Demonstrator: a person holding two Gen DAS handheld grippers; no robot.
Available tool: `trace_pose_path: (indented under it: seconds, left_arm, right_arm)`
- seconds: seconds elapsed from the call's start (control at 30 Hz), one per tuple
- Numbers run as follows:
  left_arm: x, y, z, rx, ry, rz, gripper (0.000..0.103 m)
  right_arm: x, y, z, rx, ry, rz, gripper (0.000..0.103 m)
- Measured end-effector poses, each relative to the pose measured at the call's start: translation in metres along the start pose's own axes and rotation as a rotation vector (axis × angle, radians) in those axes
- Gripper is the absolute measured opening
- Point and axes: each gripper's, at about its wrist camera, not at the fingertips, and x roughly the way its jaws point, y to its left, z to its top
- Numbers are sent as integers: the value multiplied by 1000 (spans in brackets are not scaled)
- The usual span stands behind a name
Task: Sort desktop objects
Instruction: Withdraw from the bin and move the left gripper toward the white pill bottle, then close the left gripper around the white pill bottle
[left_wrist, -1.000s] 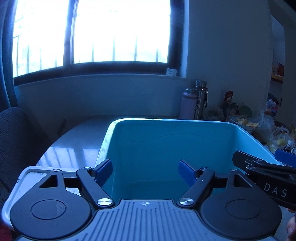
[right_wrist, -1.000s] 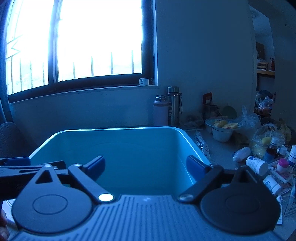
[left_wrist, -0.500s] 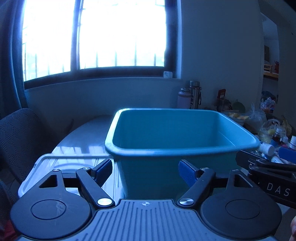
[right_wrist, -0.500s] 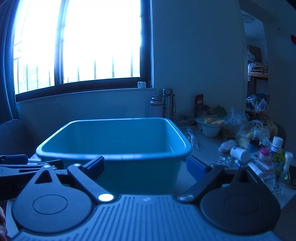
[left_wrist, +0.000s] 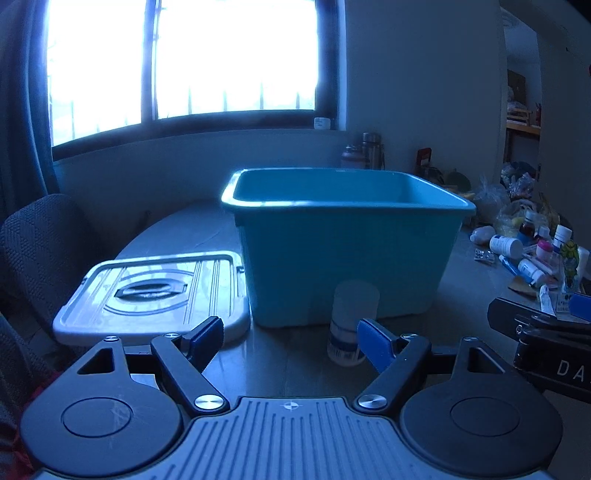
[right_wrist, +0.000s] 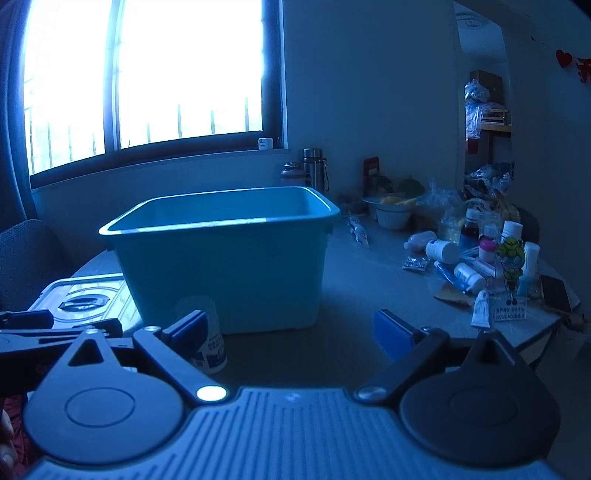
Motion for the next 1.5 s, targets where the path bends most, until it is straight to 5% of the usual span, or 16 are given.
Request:
trace_pose_path:
  seconds: [0.57,1.5]
  left_arm:
    - [23,-11,-61,9,21,3,82]
    - [99,-56,-42,38,29,-38,82]
  right_arm:
    - [3,-9,-55,7,39,-9,97]
    - [52,-41,-59,64,86,-53,97]
